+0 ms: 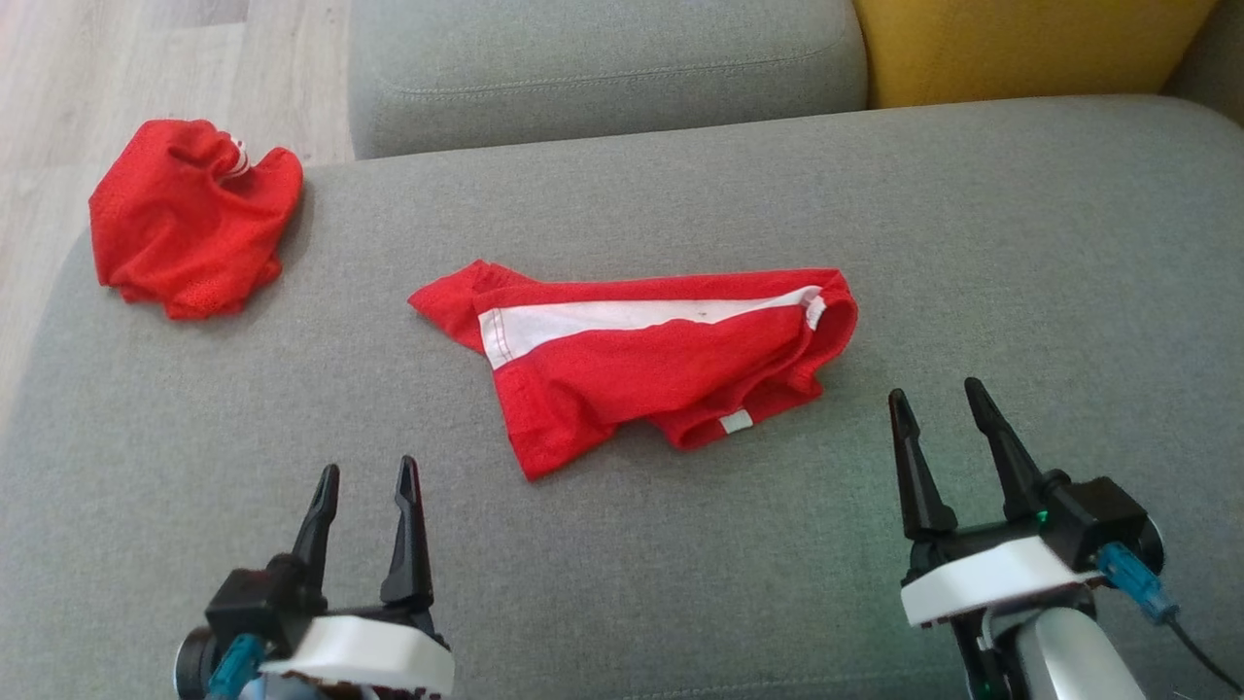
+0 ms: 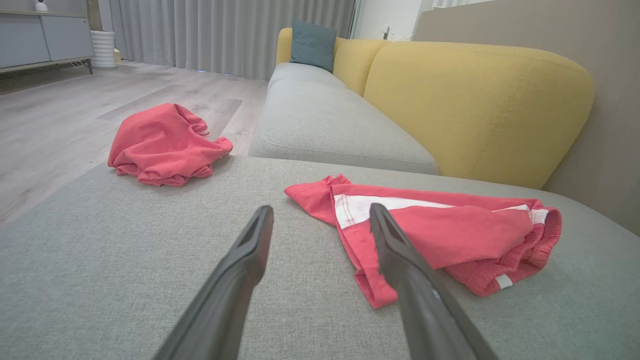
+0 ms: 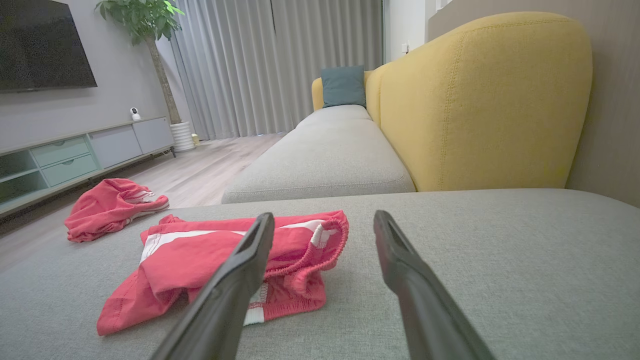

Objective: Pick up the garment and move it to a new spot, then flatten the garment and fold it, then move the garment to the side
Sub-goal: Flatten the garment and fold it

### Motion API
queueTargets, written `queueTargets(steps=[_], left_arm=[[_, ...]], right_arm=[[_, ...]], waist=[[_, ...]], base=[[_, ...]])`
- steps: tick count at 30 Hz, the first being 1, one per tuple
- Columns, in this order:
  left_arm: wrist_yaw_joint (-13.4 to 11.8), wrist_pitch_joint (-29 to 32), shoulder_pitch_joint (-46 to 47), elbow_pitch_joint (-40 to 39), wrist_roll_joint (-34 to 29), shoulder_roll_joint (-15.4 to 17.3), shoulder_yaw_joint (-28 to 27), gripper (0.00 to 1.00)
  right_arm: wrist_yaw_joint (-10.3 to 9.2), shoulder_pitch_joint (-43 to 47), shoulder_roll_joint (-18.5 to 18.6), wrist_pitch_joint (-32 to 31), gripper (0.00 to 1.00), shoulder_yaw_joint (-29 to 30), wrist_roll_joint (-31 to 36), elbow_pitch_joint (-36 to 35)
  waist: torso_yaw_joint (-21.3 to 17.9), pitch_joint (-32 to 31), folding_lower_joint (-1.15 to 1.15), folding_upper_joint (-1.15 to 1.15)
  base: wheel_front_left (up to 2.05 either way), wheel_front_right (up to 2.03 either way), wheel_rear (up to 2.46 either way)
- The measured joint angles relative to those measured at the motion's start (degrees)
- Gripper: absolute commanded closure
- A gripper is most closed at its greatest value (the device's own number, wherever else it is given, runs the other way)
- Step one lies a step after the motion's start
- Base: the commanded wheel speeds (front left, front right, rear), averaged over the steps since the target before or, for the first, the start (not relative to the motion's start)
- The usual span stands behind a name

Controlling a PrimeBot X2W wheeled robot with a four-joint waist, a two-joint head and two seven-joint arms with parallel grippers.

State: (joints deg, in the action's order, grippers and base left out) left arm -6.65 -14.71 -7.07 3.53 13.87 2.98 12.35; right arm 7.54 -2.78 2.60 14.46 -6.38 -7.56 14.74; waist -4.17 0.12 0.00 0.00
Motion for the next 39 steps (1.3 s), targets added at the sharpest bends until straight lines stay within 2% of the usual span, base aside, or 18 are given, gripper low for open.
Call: queueTargets(steps=[9, 13, 17, 24, 30, 39], left_arm=[[-0.4, 0.0, -0.3, -0.2, 0.0, 0.0, 0.0, 0.0], [-0.4, 0.0, -0.7, -0.5, -0.1, 0.0, 0.2, 0.0], [-0.4, 0.0, -0.5, -0.5, -0.1, 0.0, 0.6, 0.0], [-0.4, 0.0, 1.9, -0.5, -0.2, 0.0, 1.5, 0.0], [-0.4, 0.0, 3.0, -0.5, -0.2, 0.0, 1.5, 0.0], [-0.4, 0.0, 4.4, -0.5, -0.2, 0.0, 1.5, 0.0]], right_arm=[[0.0, 0.0, 0.0, 0.0, 0.0, 1.1, -2.7, 0.8], [0.0, -0.9, 0.0, 0.0, 0.0, 1.2, -4.1, 3.9], [0.0, -5.3, 0.0, 0.0, 0.0, 1.2, -4.0, 8.4], [0.0, -14.0, 0.0, 0.0, 0.0, 0.6, -3.4, 15.2], [0.0, -17.9, 0.1, 0.0, 0.0, 1.5, -3.1, 20.9], [0.0, -22.5, 0.1, 0.0, 0.0, 4.4, -1.8, 25.6]], waist=[[0.0, 0.4, 0.0, 0.0], [0.3, 1.4, 0.0, 0.0], [0.9, 2.9, 0.0, 0.0], [3.3, 6.0, 0.0, 0.0], [6.1, 8.5, 0.0, 0.0], [9.2, 11.6, 0.0, 0.0]], base=[[0.0, 0.0, 0.0], [0.0, 0.0, 0.0], [0.0, 0.0, 0.0], [0.0, 0.0, 0.0], [0.0, 0.0, 0.0], [0.0, 0.0, 0.0]])
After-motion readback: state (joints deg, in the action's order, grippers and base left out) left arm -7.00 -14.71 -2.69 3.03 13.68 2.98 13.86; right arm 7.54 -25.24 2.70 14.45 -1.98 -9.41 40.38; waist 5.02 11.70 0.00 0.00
